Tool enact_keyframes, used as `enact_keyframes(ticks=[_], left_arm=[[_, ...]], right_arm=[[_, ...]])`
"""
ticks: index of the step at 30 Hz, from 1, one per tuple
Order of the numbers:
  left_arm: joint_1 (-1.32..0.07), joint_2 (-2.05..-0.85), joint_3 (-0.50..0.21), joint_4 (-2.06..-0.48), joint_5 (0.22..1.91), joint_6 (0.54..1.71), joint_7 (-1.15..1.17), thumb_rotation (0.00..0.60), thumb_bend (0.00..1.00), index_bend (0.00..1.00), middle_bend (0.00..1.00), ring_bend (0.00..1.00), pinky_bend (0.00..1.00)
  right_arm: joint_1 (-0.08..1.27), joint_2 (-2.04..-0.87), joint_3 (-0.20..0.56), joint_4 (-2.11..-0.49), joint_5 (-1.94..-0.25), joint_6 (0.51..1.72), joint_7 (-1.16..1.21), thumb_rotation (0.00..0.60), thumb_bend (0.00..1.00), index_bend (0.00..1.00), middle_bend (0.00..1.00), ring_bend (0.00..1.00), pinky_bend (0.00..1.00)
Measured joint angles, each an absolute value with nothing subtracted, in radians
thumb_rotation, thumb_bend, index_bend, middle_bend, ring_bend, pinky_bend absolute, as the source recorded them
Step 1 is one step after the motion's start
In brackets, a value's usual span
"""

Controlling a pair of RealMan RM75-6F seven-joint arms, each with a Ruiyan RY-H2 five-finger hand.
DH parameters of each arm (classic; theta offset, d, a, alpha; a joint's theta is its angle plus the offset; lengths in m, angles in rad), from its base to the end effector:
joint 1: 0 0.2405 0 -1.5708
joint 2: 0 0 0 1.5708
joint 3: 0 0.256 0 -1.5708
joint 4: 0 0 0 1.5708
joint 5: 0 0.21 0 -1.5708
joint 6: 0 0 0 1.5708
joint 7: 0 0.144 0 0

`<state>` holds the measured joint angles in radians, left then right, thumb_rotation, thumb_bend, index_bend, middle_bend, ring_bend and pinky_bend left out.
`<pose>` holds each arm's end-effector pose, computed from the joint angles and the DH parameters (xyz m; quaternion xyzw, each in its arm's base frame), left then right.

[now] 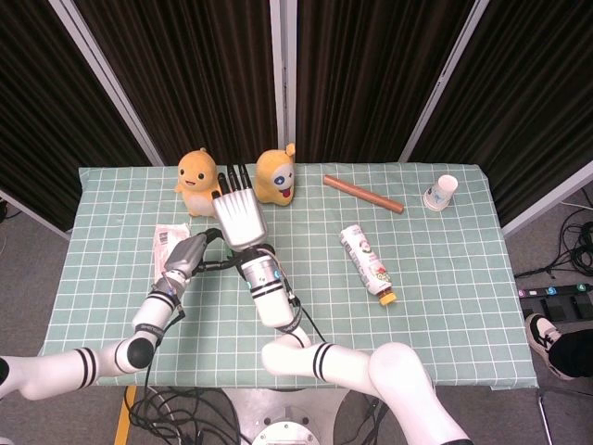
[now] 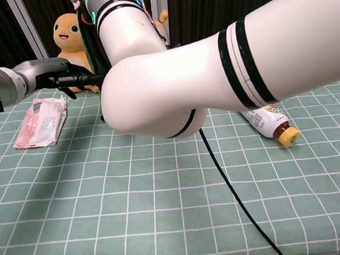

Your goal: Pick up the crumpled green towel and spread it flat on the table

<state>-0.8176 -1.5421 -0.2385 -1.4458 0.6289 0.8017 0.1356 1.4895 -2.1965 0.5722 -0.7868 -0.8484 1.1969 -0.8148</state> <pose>-0.1692 0.3696 -0.0231 -0.5939 -0.6228 -0.3449 0.3749 0.1200 -0.3909 -0.0947 0.6721 -0.1954 0.4687 0.5389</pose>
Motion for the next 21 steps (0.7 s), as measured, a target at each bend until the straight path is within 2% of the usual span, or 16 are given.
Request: enact_keyframes(ticks=[5, 10, 21], left_arm=[[-0.827, -1.567, -0.23, -1.43, 0.592, 0.821, 0.166, 0.279, 0.0, 0.32, 0.26, 0.19, 0.25], [-0.831, -1.592, -0.231, -1.401, 0.558, 0.823, 0.173, 0.304, 0.0, 0.33, 0.26, 0.19, 0.25], [-0.82, -1.633, -0.248, -1.327, 0.515, 0.803, 0.148, 0.419, 0.04, 0.45, 0.26, 0.2, 0.26]], right_arm=[[1.48, -2.194, 0.586, -0.803, -0.853, 1.201, -0.811, 0.576, 0.46, 0.76, 0.25, 0.1, 0.06], [1.461, -2.182, 0.603, -0.844, -0.85, 1.205, -0.804, 0.571, 0.46, 0.76, 0.25, 0.1, 0.05], [1.38, -2.121, 0.614, -0.998, -0.839, 1.224, -0.794, 0.574, 0.46, 0.76, 0.25, 0.1, 0.06]])
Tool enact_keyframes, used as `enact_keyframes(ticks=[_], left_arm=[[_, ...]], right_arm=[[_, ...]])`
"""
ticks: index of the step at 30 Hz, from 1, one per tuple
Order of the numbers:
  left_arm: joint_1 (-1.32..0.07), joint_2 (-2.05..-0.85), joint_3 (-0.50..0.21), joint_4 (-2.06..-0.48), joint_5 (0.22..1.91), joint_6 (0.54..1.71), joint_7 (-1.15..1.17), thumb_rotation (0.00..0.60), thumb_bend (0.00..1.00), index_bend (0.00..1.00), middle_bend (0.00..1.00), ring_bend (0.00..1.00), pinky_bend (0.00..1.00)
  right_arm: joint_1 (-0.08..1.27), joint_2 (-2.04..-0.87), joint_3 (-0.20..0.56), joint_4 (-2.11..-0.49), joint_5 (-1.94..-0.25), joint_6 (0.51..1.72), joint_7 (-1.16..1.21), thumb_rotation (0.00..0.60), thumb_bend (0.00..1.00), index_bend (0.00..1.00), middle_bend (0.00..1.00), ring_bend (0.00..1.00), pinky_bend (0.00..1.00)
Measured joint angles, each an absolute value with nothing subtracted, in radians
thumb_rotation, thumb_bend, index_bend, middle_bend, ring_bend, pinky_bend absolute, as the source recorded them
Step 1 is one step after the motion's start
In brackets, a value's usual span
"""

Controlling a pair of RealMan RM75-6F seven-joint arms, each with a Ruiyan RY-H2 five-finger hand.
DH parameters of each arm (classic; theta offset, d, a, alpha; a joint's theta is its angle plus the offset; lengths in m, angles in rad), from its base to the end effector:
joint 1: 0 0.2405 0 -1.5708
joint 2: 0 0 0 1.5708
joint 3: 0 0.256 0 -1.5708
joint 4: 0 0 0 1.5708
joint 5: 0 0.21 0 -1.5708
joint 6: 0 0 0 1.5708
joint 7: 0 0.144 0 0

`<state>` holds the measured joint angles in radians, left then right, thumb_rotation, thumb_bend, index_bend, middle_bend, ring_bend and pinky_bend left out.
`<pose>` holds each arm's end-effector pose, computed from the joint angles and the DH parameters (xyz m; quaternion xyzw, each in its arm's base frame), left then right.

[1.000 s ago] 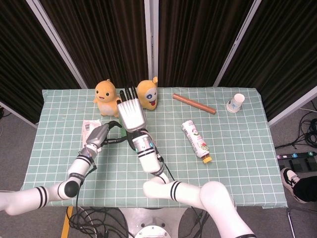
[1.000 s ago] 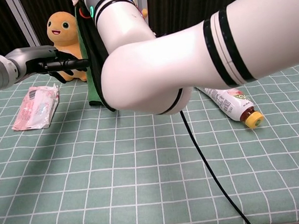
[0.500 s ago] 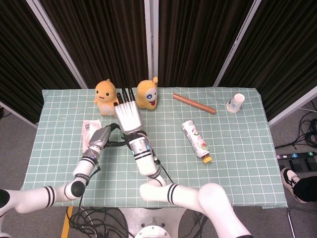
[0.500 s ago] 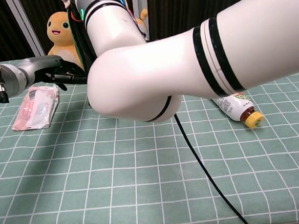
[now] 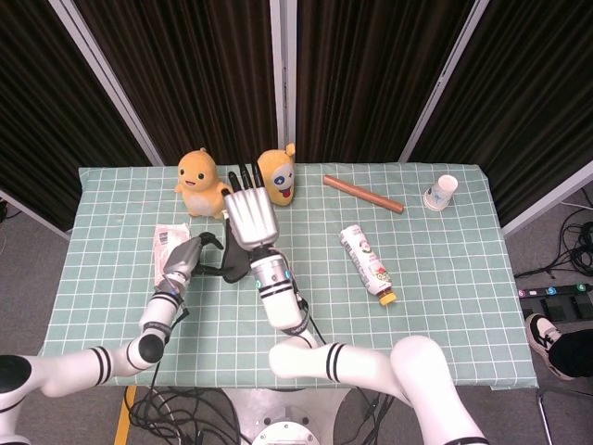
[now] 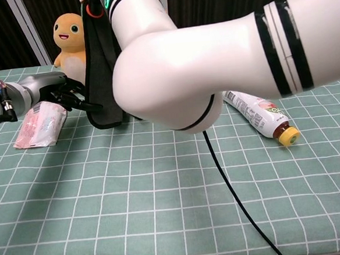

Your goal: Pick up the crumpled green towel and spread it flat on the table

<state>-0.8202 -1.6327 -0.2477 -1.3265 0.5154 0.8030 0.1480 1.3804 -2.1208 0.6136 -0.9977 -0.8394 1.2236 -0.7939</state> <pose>-0.1878 0.3742 -0.0429 -0.5474 -0.6586 -0.3285 0.3983 0.1079 -0.3885 -0.0745 0.6511 -0.2672 0.4947 0.5099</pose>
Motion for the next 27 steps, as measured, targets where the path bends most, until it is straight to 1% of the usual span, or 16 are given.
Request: enact_keyframes(ticks=[3, 8, 13, 16, 18, 21, 24, 27], left_arm=[[-0.812, -1.639, -0.252, -1.316, 0.522, 0.806, 0.138, 0.431, 0.06, 0.49, 0.27, 0.21, 0.26], [-0.803, -1.643, -0.254, -1.306, 0.529, 0.806, 0.133, 0.455, 0.08, 0.52, 0.28, 0.21, 0.26], [-0.795, -1.648, -0.257, -1.295, 0.538, 0.803, 0.13, 0.466, 0.13, 0.55, 0.28, 0.21, 0.26], [-0.788, -1.648, -0.261, -1.296, 0.548, 0.803, 0.119, 0.469, 0.18, 0.59, 0.3, 0.21, 0.26], [-0.783, -1.647, -0.266, -1.297, 0.558, 0.8, 0.105, 0.476, 0.24, 0.64, 0.32, 0.22, 0.26], [-0.772, -1.646, -0.274, -1.297, 0.58, 0.792, 0.074, 0.516, 0.32, 0.69, 0.34, 0.23, 0.26], [-0.759, -1.643, -0.278, -1.296, 0.613, 0.776, 0.042, 0.551, 0.38, 0.71, 0.35, 0.23, 0.26], [-0.745, -1.634, -0.282, -1.301, 0.651, 0.767, 0.01, 0.569, 0.43, 0.74, 0.37, 0.23, 0.26]], right_arm=[[1.35, -2.097, 0.606, -1.042, -0.836, 1.228, -0.795, 0.574, 0.46, 0.76, 0.25, 0.1, 0.06], [1.312, -2.066, 0.599, -1.097, -0.825, 1.23, -0.794, 0.57, 0.46, 0.76, 0.25, 0.1, 0.06], [1.288, -2.043, 0.595, -1.135, -0.813, 1.23, -0.792, 0.57, 0.46, 0.76, 0.25, 0.1, 0.06], [1.277, -2.031, 0.592, -1.154, -0.809, 1.23, -0.791, 0.573, 0.46, 0.76, 0.25, 0.1, 0.06], [1.269, -2.025, 0.591, -1.168, -0.806, 1.23, -0.786, 0.572, 0.46, 0.76, 0.25, 0.1, 0.06], [1.256, -2.014, 0.59, -1.193, -0.8, 1.227, -0.777, 0.576, 0.46, 0.77, 0.25, 0.1, 0.06], [1.24, -1.998, 0.583, -1.22, -0.799, 1.228, -0.769, 0.572, 0.46, 0.76, 0.25, 0.1, 0.06], [1.221, -1.98, 0.572, -1.247, -0.801, 1.228, -0.76, 0.572, 0.46, 0.76, 0.25, 0.1, 0.06]])
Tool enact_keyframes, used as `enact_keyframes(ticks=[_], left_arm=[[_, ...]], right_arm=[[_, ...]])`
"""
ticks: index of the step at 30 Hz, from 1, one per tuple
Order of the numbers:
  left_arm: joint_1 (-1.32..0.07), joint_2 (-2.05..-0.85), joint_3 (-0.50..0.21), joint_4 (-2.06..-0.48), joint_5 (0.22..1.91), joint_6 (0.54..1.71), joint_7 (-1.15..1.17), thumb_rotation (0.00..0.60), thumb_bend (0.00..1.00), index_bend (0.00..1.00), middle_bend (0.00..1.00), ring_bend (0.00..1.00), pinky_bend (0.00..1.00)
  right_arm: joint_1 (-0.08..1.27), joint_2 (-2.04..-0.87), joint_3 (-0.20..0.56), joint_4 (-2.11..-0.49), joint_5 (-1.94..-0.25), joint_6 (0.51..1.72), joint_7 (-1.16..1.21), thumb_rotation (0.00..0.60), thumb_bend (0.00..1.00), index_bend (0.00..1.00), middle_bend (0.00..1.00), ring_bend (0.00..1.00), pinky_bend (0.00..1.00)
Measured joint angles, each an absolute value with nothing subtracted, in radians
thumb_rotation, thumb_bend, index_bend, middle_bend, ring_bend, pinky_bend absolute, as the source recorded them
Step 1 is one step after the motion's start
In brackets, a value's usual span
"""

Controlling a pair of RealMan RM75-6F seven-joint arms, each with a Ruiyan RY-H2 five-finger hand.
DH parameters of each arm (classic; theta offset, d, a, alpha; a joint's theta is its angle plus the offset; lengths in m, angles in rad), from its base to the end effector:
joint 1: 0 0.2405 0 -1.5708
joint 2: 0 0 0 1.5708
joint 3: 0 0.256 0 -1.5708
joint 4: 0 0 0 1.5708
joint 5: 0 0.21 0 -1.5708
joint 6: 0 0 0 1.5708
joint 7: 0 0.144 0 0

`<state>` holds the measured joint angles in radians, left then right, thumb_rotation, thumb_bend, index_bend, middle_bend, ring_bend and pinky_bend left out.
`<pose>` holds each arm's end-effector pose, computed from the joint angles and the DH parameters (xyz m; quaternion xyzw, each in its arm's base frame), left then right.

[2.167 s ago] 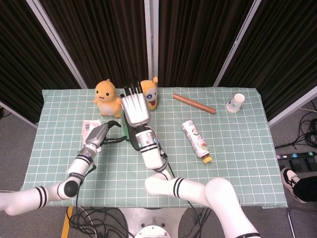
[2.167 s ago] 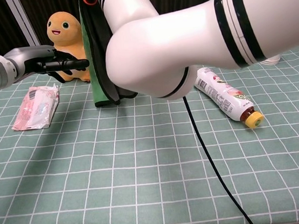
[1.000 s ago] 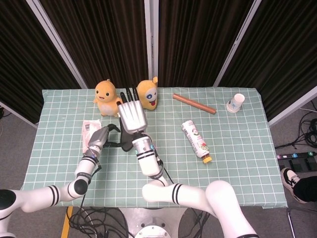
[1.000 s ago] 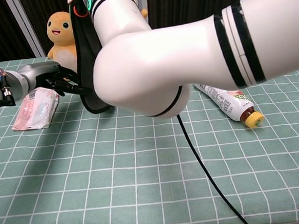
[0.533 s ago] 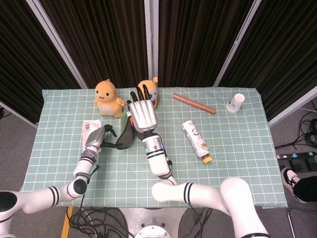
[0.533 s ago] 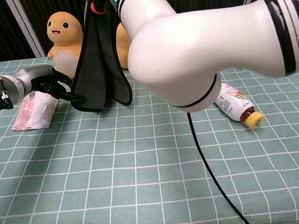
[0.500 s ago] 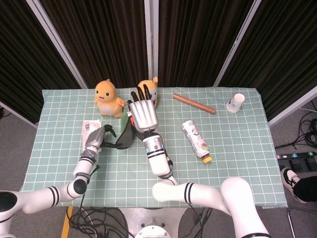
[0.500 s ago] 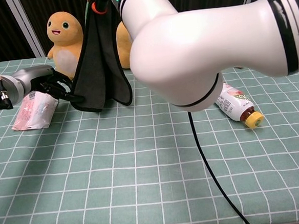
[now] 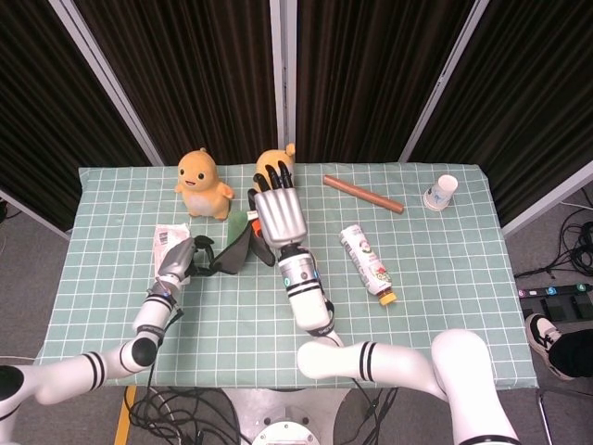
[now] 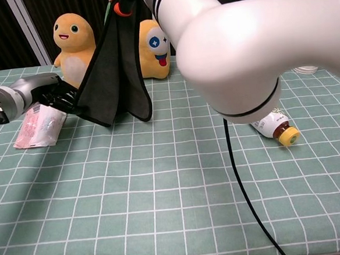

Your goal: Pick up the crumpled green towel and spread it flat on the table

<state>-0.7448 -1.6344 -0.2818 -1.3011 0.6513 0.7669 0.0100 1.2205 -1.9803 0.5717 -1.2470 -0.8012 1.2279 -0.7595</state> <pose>-0.2011 0.3709 -0.0387 -0.5203 -0.6753 -0.3610 0.3780 0.0690 -0.3886 -0.0473 0.6431 -0.3257 0.4966 0.4835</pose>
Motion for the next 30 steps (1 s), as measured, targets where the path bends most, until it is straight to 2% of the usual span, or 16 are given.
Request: enact_keyframes(ticks=[8, 16, 23, 30], left_arm=[[-0.697, -1.564, -0.288, -1.369, 0.78, 0.766, -0.067, 0.578, 0.44, 0.75, 0.38, 0.23, 0.26], [-0.665, -1.466, -0.31, -1.44, 0.889, 0.815, -0.11, 0.585, 0.43, 0.75, 0.38, 0.23, 0.26], [-0.691, -1.478, -0.335, -1.378, 0.895, 0.848, -0.088, 0.6, 0.43, 0.75, 0.38, 0.23, 0.26], [-0.723, -1.505, -0.396, -1.288, 0.876, 0.895, -0.089, 0.6, 0.43, 0.75, 0.38, 0.23, 0.26]], right_arm=[[1.146, -1.907, 0.532, -1.36, -0.814, 1.227, -0.718, 0.576, 0.46, 0.76, 0.25, 0.09, 0.06], [1.069, -1.777, 0.513, -1.484, -0.833, 1.176, -0.61, 0.57, 0.46, 0.76, 0.25, 0.08, 0.06], [1.053, -1.725, 0.53, -1.463, -0.84, 1.057, -0.442, 0.579, 0.46, 0.76, 0.25, 0.06, 0.02], [1.061, -1.686, 0.556, -1.382, -0.903, 0.967, -0.259, 0.58, 0.46, 0.76, 0.25, 0.06, 0.01]])
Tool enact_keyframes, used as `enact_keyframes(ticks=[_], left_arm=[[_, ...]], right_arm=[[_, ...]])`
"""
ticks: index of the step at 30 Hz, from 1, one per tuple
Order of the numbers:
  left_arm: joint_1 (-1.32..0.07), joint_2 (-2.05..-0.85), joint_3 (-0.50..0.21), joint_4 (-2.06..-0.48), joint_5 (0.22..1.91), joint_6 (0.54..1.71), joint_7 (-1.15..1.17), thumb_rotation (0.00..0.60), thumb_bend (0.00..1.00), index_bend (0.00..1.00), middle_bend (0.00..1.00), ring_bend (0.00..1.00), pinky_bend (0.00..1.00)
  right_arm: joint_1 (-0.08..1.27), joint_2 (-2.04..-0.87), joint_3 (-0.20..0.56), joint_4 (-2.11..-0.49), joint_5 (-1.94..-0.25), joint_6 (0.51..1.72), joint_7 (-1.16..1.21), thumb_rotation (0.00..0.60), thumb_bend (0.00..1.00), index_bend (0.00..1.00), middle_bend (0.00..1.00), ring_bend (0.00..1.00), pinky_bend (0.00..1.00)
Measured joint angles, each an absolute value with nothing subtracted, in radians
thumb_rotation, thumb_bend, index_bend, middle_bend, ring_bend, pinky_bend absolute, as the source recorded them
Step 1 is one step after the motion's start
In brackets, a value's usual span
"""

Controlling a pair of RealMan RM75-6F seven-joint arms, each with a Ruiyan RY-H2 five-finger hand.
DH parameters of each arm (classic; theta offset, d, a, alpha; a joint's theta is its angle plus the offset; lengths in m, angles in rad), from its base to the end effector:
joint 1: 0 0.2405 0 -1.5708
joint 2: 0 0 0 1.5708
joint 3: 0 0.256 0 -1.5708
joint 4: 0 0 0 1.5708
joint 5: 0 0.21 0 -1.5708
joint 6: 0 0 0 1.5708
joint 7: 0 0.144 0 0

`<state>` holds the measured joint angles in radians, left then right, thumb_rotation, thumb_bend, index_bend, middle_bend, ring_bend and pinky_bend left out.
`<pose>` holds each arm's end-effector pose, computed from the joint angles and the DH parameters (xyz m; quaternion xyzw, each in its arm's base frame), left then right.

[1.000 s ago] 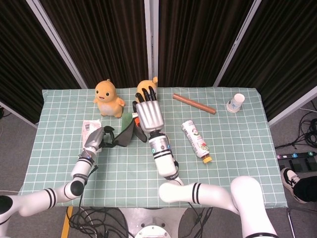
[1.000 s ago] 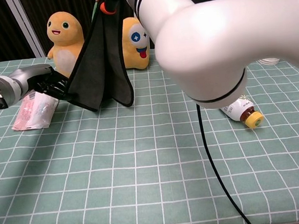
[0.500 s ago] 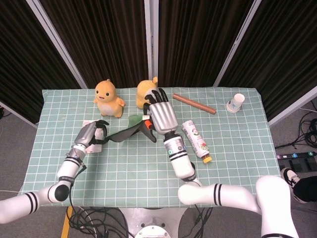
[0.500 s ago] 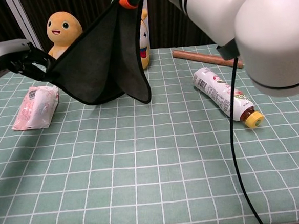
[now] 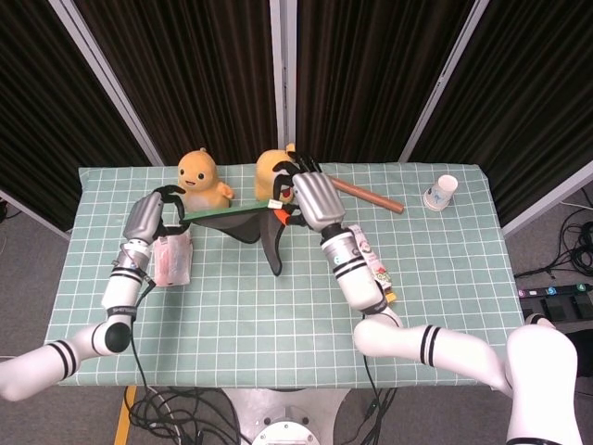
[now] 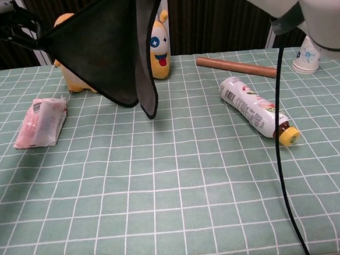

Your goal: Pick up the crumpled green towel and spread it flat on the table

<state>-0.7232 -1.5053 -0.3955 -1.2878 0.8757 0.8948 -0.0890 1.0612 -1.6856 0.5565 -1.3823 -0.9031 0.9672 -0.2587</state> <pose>-0.1954 0.4164 0.0536 -0.5076 -0.5641 -0.4772 0.4433 0.0195 -0.4226 0.0154 0.6193 -0.4201 0.5623 0.3519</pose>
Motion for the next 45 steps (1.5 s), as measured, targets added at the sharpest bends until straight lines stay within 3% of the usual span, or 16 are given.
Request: enact_keyframes(ticks=[8, 18, 26, 45], left_arm=[[-0.71, -1.513, -0.405, -1.291, 0.922, 0.974, -0.11, 0.6, 0.42, 0.74, 0.38, 0.23, 0.26], [-0.646, -1.505, -0.286, -1.364, 1.046, 1.032, -0.081, 0.6, 0.42, 0.74, 0.38, 0.23, 0.26], [-0.586, -1.485, -0.193, -1.432, 1.154, 1.076, -0.068, 0.6, 0.4, 0.74, 0.38, 0.23, 0.25], [-0.511, -1.429, -0.045, -1.6, 1.329, 1.099, -0.028, 0.6, 0.39, 0.74, 0.38, 0.23, 0.25]], right_arm=[[1.068, -1.628, 0.548, -1.305, -1.046, 0.895, -0.07, 0.582, 0.46, 0.76, 0.25, 0.04, 0.0], [1.049, -1.561, 0.395, -1.245, -1.257, 0.789, 0.133, 0.597, 0.46, 0.77, 0.27, 0.03, 0.0], [1.002, -1.521, 0.274, -1.266, -1.397, 0.801, 0.281, 0.597, 0.46, 0.77, 0.27, 0.03, 0.0], [0.854, -1.396, 0.105, -1.483, -1.465, 0.874, 0.277, 0.595, 0.46, 0.77, 0.28, 0.03, 0.0]])
